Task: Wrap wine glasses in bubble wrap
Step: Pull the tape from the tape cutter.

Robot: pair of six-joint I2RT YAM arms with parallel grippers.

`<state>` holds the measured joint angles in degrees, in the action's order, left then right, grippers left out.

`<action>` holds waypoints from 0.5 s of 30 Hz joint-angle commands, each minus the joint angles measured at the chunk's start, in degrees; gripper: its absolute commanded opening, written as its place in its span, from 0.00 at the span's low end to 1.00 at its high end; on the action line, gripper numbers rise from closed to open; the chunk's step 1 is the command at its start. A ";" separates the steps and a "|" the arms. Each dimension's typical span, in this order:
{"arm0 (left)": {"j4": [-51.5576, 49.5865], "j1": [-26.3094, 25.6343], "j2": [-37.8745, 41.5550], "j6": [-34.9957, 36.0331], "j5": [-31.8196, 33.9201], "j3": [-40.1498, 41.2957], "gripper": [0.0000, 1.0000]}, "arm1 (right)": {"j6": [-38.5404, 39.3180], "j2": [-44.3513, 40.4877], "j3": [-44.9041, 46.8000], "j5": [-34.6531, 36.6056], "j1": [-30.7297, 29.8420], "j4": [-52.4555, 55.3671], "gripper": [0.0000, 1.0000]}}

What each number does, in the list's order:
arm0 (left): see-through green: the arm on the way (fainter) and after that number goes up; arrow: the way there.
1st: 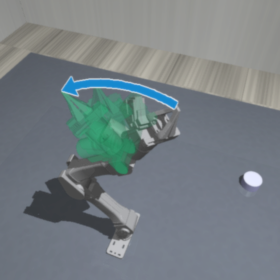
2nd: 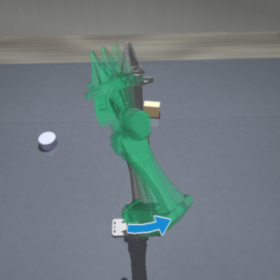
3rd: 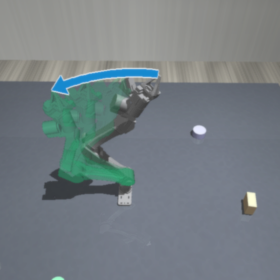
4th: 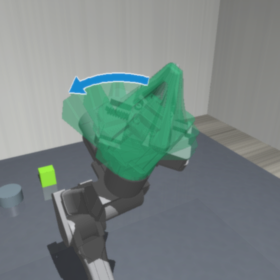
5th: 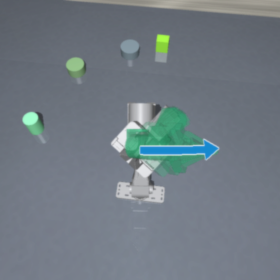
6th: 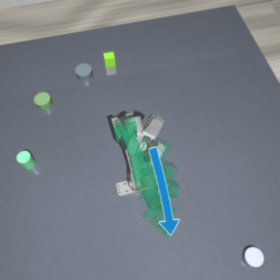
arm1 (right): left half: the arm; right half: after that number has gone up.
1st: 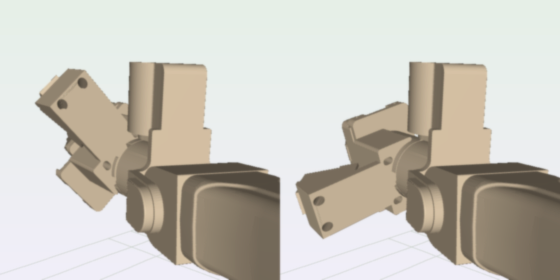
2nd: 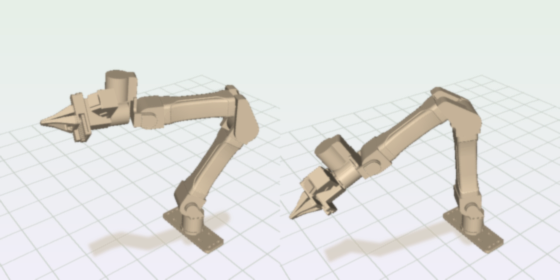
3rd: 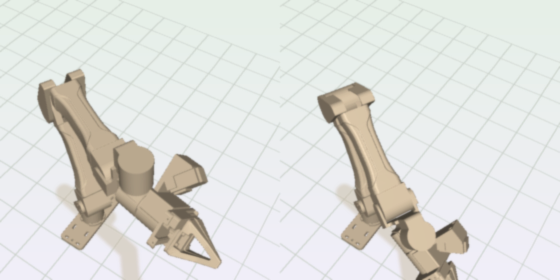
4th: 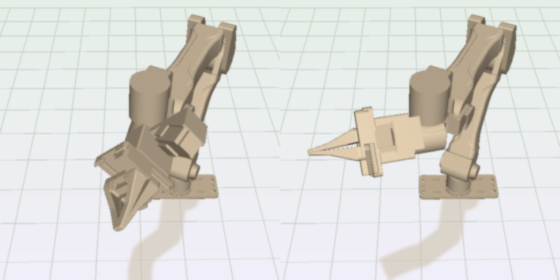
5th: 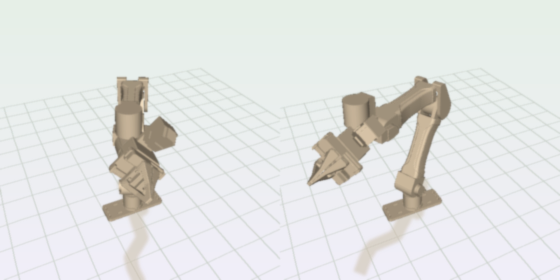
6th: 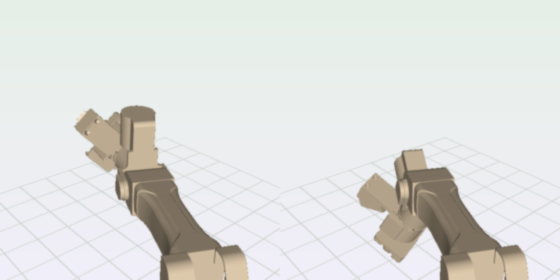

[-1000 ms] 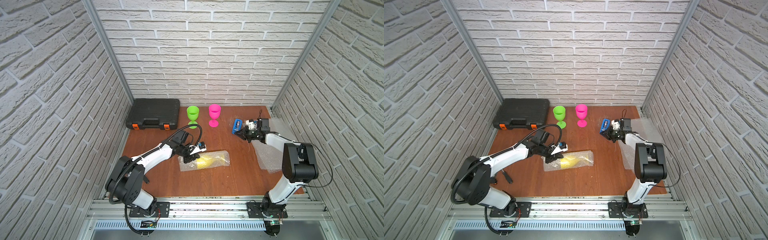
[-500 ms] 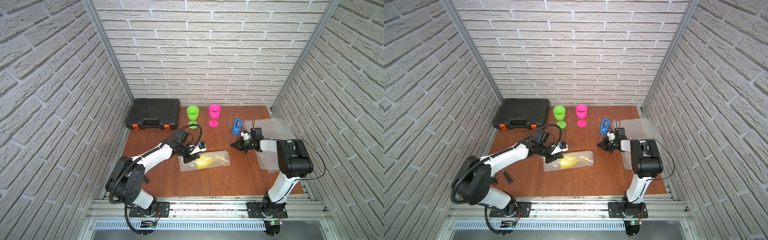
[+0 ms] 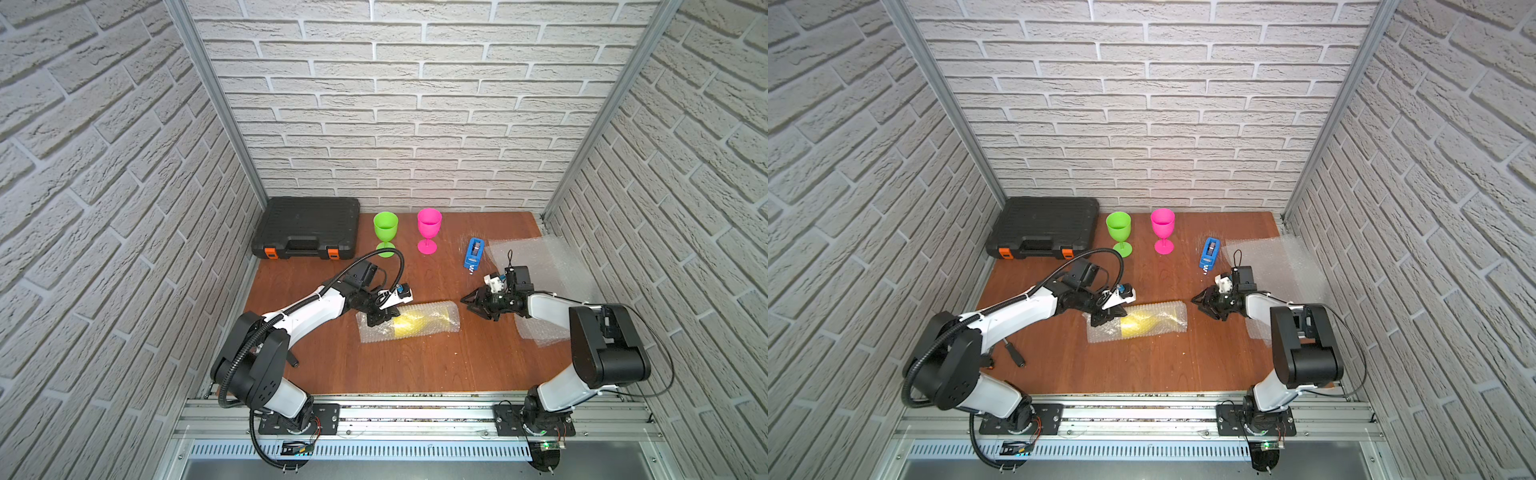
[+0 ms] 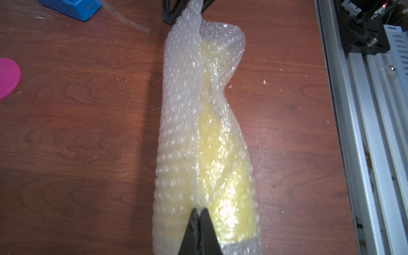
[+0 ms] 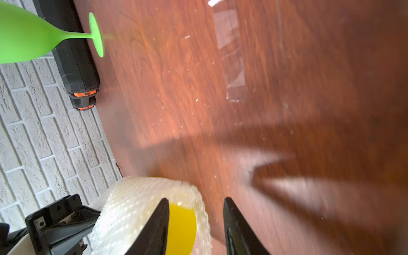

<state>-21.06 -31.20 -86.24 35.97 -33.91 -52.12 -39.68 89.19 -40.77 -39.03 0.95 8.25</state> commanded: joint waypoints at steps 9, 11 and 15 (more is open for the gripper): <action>-2.63 -0.18 -1.30 0.68 0.36 -0.36 0.00 | 5.32 6.06 -12.73 0.69 6.15 -4.86 0.50; -2.71 -0.10 -1.31 0.71 0.28 -0.36 0.00 | 3.84 10.28 -14.45 -0.81 6.77 -11.12 0.50; -2.58 -0.15 -1.34 0.74 0.24 -0.47 0.00 | 2.14 18.13 -19.01 -1.92 6.96 -16.86 0.44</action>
<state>-21.10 -31.20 -86.32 36.01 -33.91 -52.27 -36.49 104.49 -57.60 -38.92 7.94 -1.21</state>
